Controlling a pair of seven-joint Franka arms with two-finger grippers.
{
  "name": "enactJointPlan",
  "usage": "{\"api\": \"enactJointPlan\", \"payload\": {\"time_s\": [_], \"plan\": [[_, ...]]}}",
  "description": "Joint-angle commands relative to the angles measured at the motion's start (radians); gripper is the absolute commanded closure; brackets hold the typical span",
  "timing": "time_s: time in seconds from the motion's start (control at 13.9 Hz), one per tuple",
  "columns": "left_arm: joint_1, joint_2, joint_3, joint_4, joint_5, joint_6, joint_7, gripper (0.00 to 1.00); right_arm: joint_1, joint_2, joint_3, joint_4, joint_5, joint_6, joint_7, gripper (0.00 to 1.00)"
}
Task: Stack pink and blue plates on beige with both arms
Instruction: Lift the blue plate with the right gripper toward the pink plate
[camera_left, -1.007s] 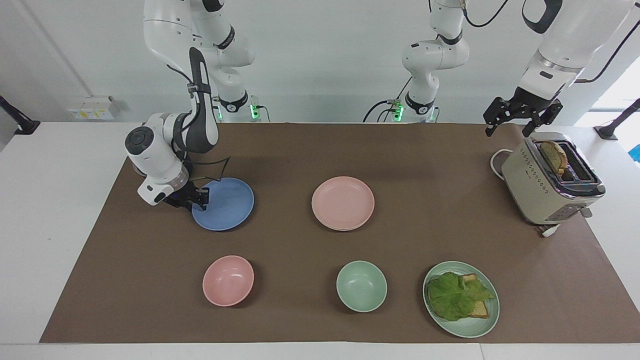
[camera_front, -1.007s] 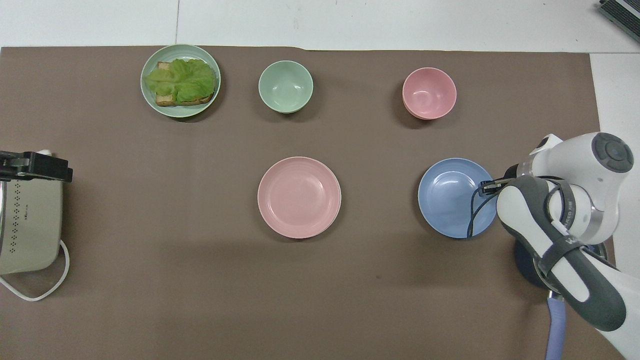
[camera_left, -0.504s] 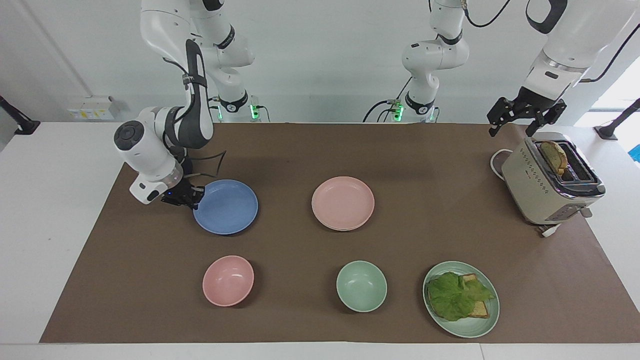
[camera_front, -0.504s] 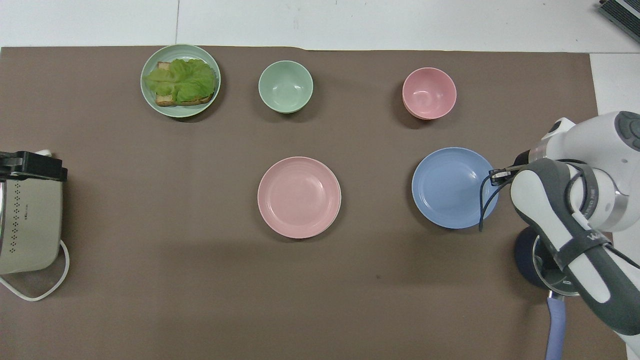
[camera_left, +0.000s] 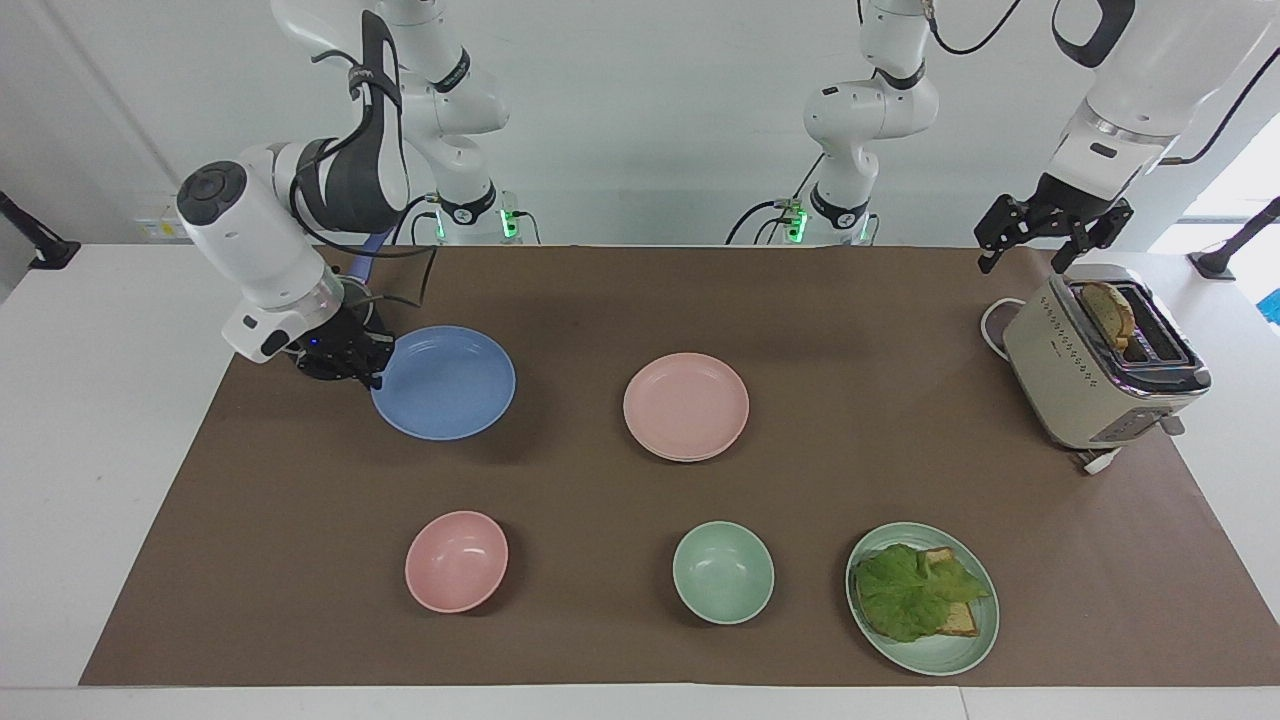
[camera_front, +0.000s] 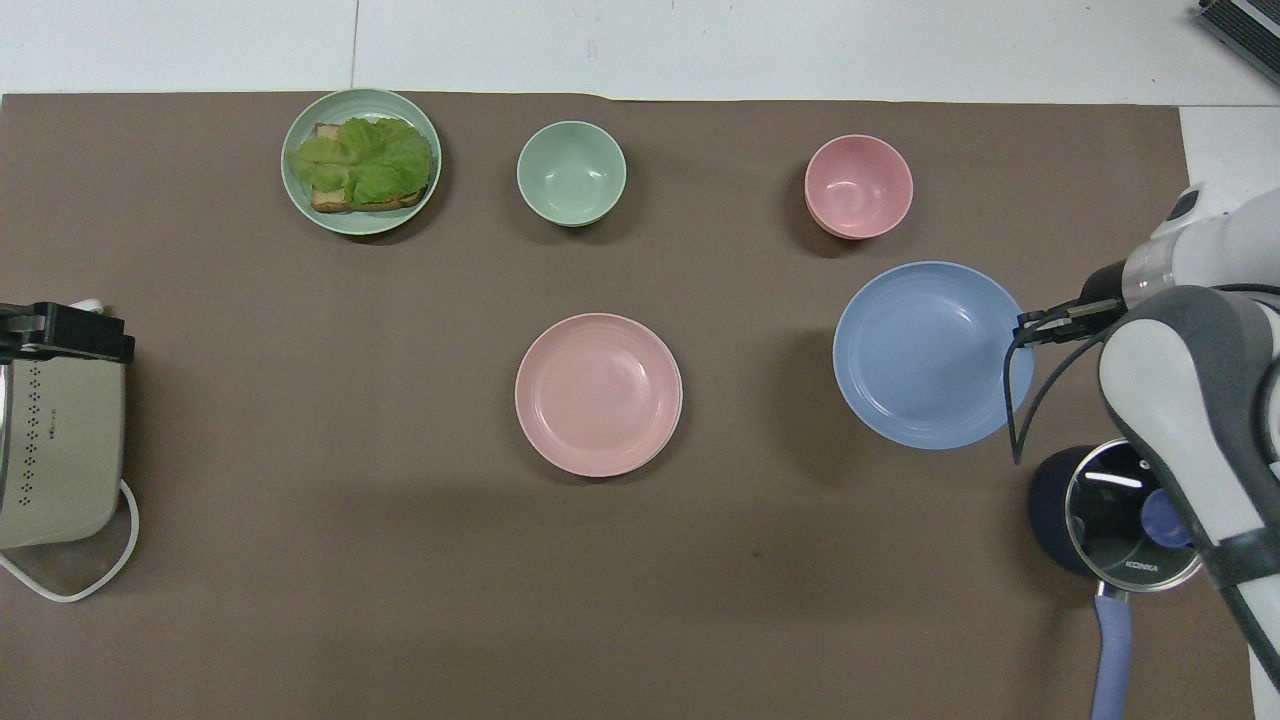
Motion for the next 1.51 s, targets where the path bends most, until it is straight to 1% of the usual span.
{"api": "enactJointPlan", "payload": {"time_s": [0.0, 0.07, 0.22, 0.29, 0.43, 0.58, 0.86, 1.01, 1.15, 1.29, 1.44], "plan": [[-0.004, -0.004, 0.005, 0.003, 0.018, -0.018, 0.001, 0.0, 0.015, -0.042, 0.031, 0.063, 0.027, -0.098, 0.087, 1.0], [-0.013, -0.004, 0.008, 0.003, 0.018, -0.018, 0.001, 0.0, 0.018, -0.045, 0.052, 0.086, 0.028, -0.124, 0.143, 1.0], [-0.021, 0.001, 0.014, 0.003, 0.019, -0.02, 0.001, 0.0, 0.021, -0.046, 0.123, 0.091, 0.028, -0.124, 0.272, 1.0], [-0.036, 0.003, 0.038, 0.003, 0.021, -0.018, 0.003, 0.0, 0.02, -0.046, 0.163, 0.091, 0.03, -0.115, 0.333, 1.0], [-0.12, 0.001, 0.109, 0.003, 0.021, -0.015, 0.001, 0.0, 0.021, -0.042, 0.214, 0.092, 0.031, -0.086, 0.415, 1.0], [-0.13, 0.001, 0.124, 0.003, 0.021, -0.012, 0.003, 0.0, 0.031, -0.014, 0.261, 0.086, 0.059, -0.035, 0.464, 1.0], [-0.143, -0.001, 0.126, 0.003, 0.021, -0.005, 0.001, 0.0, 0.165, 0.059, 0.264, 0.072, 0.068, 0.083, 0.625, 1.0], [-0.133, -0.002, 0.127, 0.003, 0.021, -0.009, 0.003, 0.0, 0.204, 0.102, 0.264, 0.062, 0.077, 0.129, 0.655, 1.0], [-0.127, -0.005, 0.126, 0.003, 0.019, -0.012, 0.003, 0.0, 0.224, 0.127, 0.264, 0.04, 0.097, 0.195, 0.656, 1.0], [-0.127, -0.005, 0.126, 0.003, 0.019, -0.018, 0.001, 0.0, 0.227, 0.152, 0.264, 0.034, 0.1, 0.207, 0.655, 1.0], [-0.127, -0.005, 0.124, 0.003, 0.019, -0.018, 0.001, 0.0, 0.25, 0.173, 0.264, 0.026, 0.1, 0.245, 0.652, 1.0]]}}
